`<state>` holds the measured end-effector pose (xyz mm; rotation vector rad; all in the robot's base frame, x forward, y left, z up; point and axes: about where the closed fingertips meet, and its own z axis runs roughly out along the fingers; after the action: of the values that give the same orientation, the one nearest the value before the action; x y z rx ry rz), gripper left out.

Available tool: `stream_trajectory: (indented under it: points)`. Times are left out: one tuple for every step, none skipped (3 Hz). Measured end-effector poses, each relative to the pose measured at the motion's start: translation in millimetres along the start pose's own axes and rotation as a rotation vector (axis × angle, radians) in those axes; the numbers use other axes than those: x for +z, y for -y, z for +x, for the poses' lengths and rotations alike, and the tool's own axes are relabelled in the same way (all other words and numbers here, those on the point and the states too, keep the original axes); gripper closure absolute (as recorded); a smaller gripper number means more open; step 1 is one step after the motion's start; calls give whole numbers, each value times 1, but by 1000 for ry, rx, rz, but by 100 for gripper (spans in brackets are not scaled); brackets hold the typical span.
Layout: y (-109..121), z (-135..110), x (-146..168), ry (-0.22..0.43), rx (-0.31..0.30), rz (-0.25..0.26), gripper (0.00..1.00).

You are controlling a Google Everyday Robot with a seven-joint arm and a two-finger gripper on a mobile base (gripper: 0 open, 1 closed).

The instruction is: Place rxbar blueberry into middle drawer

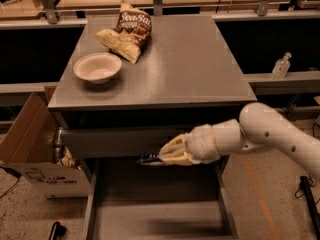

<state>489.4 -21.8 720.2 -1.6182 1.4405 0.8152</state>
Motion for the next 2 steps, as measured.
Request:
stream_trajectory:
  points:
    - [-23, 43, -8, 68, -2, 8, 100]
    - [-39, 92, -17, 119, 20, 28, 100]
